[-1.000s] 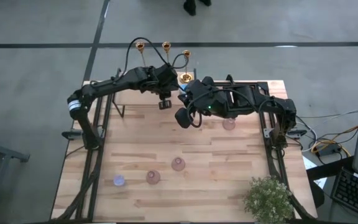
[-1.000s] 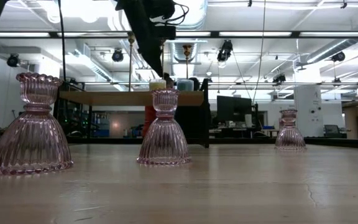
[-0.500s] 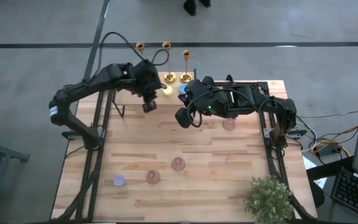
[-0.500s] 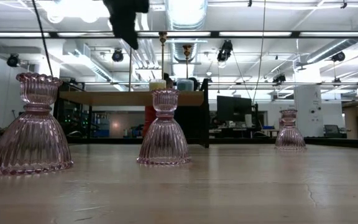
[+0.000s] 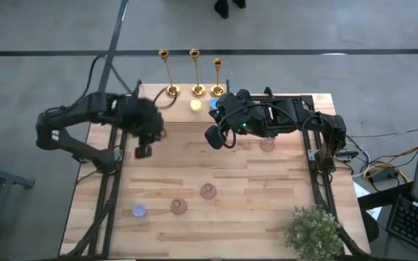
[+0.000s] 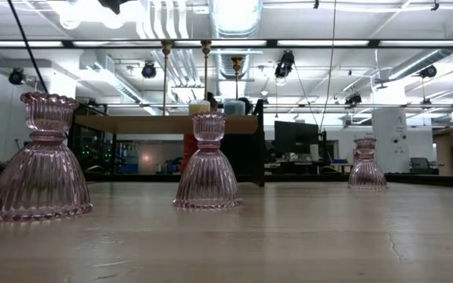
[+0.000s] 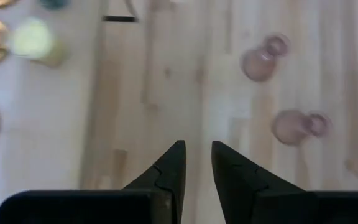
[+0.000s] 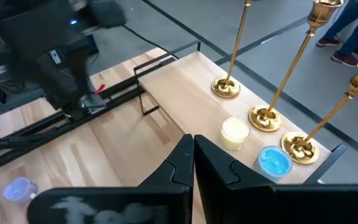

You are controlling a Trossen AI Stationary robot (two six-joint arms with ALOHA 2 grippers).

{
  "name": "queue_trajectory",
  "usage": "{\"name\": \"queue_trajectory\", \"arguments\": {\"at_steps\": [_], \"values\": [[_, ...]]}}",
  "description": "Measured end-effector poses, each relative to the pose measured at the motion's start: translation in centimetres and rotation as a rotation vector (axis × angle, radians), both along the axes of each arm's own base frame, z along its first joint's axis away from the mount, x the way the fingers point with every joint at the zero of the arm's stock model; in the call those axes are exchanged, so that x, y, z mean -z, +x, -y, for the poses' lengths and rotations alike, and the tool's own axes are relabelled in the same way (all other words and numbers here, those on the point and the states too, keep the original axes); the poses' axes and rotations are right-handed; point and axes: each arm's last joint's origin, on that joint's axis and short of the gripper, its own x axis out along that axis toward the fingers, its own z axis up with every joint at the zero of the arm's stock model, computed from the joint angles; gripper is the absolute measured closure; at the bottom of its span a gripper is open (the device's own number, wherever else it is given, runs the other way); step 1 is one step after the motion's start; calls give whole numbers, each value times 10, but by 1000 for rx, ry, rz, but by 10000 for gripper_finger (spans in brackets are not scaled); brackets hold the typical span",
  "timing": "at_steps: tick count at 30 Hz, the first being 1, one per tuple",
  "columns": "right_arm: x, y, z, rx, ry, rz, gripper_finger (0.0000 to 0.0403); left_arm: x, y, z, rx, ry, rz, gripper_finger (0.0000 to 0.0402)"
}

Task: Pick & Place candle stick holders
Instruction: Put the violet scented candle on the shelf aligned with the yellow and blue scented candles

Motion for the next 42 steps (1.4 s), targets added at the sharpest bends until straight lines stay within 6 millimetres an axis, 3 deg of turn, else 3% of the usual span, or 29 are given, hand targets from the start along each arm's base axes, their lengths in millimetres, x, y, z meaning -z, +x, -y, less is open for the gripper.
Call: {"name": "queue_trajectory", "arguments": {"at_steps": [6,15,21,30,42], "values": [[2,-1,-4,-54,-48,-62,394,23,-14,40,20,-114,-50,321],[9,-6,-4,-135,-113,-198,394,91,-12,120,-49,-286,-154,321],[9,-6,-4,-151,-135,-215,394,127,-24,159,-138,-350,-216,321],[10,-5,-5,-209,-123,-225,394,167,-16,190,-209,-429,-262,321],[9,-5,-5,-208,-120,-219,394,207,-31,208,-363,-361,-378,321]]}}
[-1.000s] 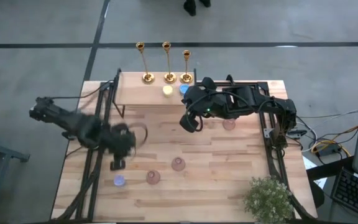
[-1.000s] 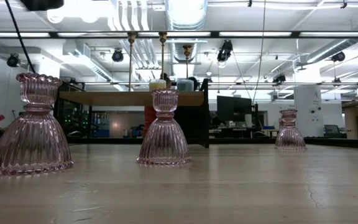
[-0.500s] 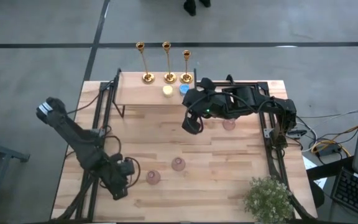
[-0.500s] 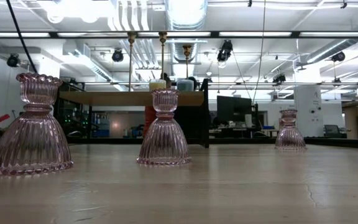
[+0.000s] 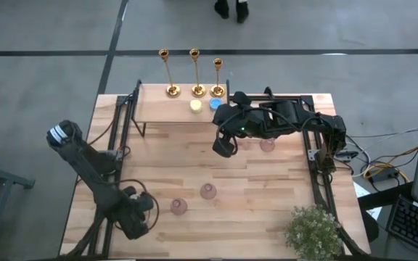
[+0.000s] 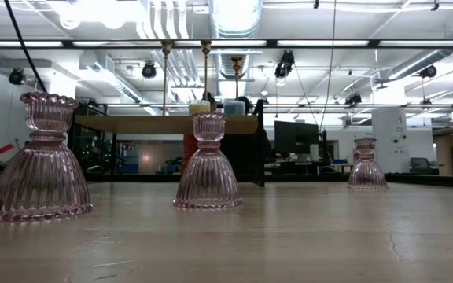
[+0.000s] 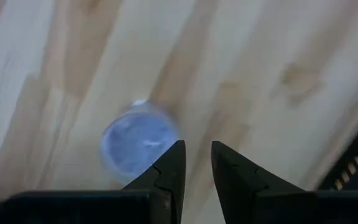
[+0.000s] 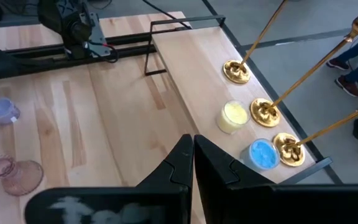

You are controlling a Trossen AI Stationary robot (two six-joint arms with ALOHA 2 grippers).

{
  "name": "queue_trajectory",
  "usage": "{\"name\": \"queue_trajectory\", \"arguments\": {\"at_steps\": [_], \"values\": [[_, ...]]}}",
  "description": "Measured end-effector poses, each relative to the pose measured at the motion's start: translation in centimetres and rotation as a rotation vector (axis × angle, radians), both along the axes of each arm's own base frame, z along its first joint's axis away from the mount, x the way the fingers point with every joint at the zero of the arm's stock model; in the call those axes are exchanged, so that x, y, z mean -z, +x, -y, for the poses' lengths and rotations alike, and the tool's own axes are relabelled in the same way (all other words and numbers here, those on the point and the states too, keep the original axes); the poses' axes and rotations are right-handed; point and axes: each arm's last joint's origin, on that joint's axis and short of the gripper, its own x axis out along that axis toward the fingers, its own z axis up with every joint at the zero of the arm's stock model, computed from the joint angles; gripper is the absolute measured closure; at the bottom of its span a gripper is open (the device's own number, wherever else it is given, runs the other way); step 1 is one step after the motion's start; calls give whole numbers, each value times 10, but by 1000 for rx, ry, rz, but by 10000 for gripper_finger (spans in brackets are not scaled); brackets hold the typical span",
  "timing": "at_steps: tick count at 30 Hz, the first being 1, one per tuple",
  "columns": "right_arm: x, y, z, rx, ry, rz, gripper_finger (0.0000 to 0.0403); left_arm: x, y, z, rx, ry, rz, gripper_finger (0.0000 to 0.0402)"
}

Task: Pick & Place candle stick holders
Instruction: Put the violet scented candle on the shelf aligned with the yellow and blue scented candles

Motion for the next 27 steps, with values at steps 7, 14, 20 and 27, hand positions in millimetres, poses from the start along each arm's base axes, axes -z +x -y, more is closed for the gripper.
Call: {"name": "queue_trajectory", "arguments": {"at_steps": [7,14,20,27], "values": [[0,0,0,1,1,7,394,14,-8,1,-29,-12,-13,321],[0,1,0,1,0,8,394,25,-8,4,43,-53,21,321],[-1,0,0,2,-1,8,394,31,-11,0,40,-36,6,326],[-1,0,0,2,-1,8,394,30,-11,0,74,-22,11,390]]}}
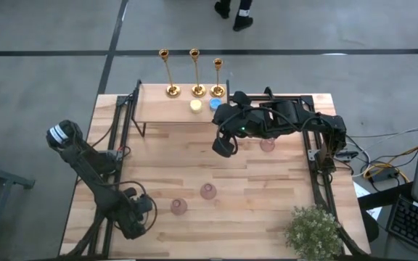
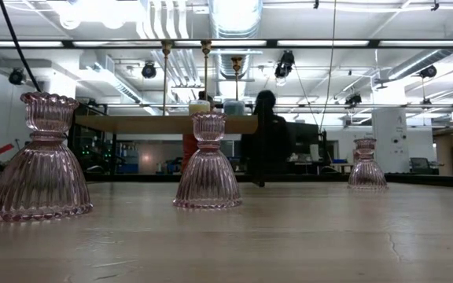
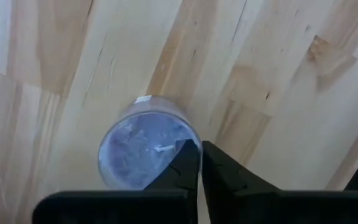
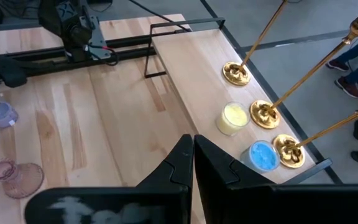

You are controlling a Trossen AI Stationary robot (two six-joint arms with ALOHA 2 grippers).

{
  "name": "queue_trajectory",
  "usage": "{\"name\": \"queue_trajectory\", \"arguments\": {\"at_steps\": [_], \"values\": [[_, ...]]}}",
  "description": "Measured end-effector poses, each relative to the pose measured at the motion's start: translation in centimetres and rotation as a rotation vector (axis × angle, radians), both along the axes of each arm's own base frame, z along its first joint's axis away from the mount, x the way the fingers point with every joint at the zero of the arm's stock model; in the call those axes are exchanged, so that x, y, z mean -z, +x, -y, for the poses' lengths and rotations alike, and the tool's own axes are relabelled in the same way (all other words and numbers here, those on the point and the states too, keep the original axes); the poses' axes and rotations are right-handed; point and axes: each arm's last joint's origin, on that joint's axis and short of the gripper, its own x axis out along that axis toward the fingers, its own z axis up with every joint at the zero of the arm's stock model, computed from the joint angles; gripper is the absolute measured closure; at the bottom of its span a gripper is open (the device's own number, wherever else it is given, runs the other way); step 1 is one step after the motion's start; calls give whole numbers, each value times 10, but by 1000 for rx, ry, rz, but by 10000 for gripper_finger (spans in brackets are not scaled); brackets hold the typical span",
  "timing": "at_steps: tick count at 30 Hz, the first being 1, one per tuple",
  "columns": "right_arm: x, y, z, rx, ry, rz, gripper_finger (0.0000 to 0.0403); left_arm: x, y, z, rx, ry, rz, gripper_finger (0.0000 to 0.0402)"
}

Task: Pick & Place candle stick holders
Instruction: Put the violet scented candle on the shelf aligned with the yellow and blue scented candles

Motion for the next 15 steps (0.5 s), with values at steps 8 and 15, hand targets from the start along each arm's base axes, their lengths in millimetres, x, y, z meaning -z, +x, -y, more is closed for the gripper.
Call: {"name": "queue_trajectory", "arguments": {"at_steps": [8,15], "values": [[0,0,0,0,0,1,394,-11,-2,-4,-40,-46,27,397],[0,0,0,0,1,0,394,-45,-10,-29,-123,-65,96,399]]}}
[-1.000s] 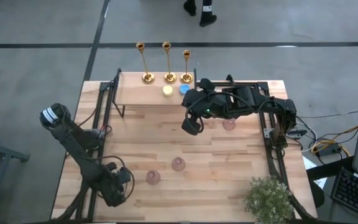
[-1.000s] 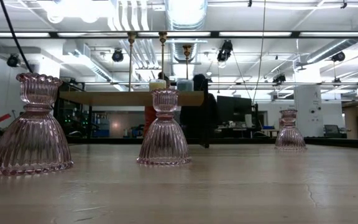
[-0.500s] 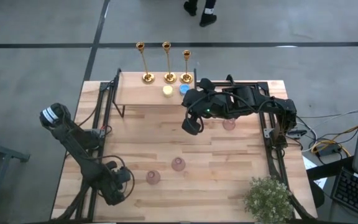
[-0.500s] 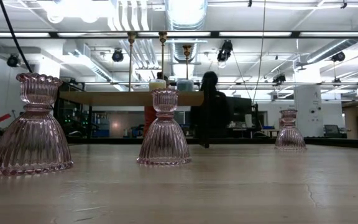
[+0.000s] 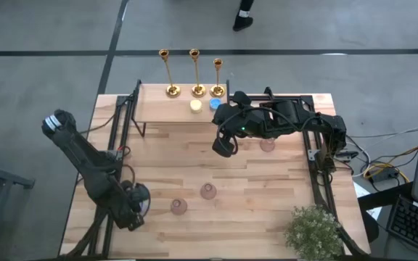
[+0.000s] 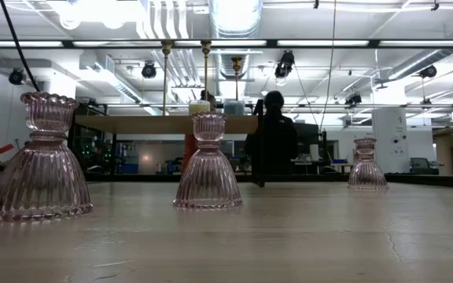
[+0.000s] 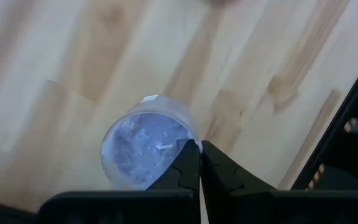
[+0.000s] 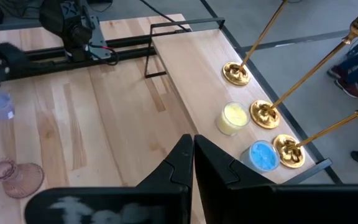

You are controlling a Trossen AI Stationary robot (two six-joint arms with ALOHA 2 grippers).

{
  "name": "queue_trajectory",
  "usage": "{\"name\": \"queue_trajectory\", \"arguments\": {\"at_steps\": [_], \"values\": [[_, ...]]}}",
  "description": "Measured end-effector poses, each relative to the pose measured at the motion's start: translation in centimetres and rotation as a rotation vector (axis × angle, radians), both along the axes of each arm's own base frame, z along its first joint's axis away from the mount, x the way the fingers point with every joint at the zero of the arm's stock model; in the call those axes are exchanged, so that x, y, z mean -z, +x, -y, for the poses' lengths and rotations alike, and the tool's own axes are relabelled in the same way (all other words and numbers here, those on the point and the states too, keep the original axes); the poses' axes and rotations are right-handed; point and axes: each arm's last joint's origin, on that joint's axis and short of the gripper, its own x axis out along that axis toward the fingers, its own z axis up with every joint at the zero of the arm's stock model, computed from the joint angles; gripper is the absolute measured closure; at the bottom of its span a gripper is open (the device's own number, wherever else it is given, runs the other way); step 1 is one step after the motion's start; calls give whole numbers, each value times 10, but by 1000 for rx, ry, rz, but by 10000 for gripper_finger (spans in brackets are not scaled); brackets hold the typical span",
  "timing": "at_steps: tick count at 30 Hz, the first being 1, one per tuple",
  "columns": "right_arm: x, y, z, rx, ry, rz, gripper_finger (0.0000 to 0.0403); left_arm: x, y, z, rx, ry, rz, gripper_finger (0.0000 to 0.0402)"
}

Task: Pick & Place candle stick holders
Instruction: Put the violet scented candle on the shelf aligned with the yellow and blue scented candles

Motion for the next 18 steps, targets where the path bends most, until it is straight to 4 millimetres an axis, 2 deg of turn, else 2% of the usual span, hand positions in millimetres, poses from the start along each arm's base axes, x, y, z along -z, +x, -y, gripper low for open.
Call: {"name": "queue_trajectory", "arguments": {"at_steps": [4,7,12,18], "values": [[0,0,-3,-9,0,-1,394,-32,2,-19,-63,48,72,400],[0,-1,-7,-21,1,-4,394,-58,12,-33,-81,97,124,400],[0,-1,-12,-34,1,-7,394,-90,41,-62,-76,189,163,401],[0,-4,-18,-30,26,-1,394,-125,74,-111,-96,304,168,400]]}}
